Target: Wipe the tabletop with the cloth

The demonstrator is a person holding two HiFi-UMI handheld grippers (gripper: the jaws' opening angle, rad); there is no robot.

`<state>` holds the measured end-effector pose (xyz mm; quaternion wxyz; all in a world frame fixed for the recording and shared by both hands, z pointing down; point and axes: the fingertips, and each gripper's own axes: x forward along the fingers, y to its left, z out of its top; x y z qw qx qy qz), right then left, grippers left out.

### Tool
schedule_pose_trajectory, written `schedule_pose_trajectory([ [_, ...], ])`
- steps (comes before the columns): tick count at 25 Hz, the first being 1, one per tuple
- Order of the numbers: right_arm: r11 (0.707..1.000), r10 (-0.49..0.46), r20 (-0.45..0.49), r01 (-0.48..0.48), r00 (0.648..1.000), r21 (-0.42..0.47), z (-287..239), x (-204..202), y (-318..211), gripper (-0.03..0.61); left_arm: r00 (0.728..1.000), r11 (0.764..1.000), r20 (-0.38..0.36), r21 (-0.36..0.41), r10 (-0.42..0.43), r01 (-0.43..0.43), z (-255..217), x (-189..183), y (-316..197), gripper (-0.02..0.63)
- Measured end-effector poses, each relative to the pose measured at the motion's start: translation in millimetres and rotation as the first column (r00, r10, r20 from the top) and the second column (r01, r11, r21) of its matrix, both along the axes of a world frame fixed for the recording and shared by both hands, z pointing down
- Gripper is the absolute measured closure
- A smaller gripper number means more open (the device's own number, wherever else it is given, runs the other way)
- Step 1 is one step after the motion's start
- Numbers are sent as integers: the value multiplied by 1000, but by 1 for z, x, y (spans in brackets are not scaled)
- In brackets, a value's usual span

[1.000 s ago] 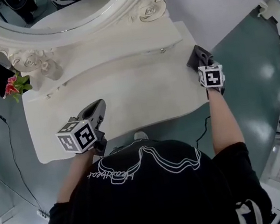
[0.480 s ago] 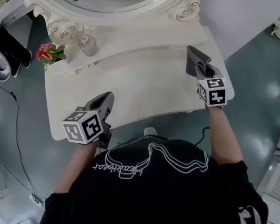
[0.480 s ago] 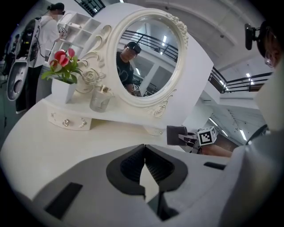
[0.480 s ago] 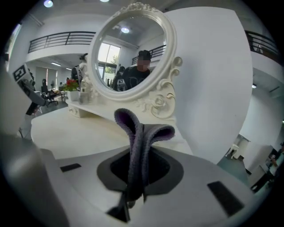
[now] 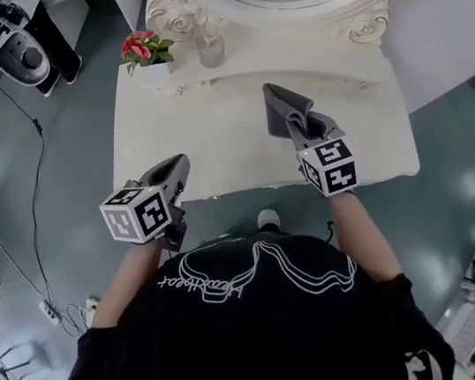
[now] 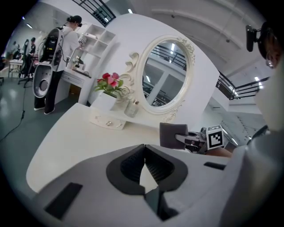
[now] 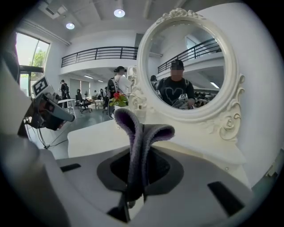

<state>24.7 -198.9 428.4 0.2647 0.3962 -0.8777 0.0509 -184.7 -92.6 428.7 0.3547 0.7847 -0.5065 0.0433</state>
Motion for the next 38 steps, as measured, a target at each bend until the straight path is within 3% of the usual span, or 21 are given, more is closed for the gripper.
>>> schedule_pose_trajectory([
  [5,992,-127,37,128,991,-25,4,-83,22,531,996,996,-3,-12,-92,92,10,-50,32,609],
  [10,965,-252,86,257,964,-49,9,-165,49,531,983,983,-13,-26,-181,180,20,-92,65,609],
  [17,905,-411,98,418,906,-78,26,-262,98,531,958,957,-12,-48,-286,285,30,-141,108,609],
  [24,844,-502,159,522,850,-122,52,-336,136,531,932,929,-8,-72,-363,362,43,-171,137,609],
  [31,820,-549,89,556,831,-135,88,-385,153,531,913,909,14,-89,-407,406,50,-188,161,609],
  [38,835,-532,-18,521,847,-175,125,-394,144,531,907,901,21,-99,-422,421,55,-195,170,609],
])
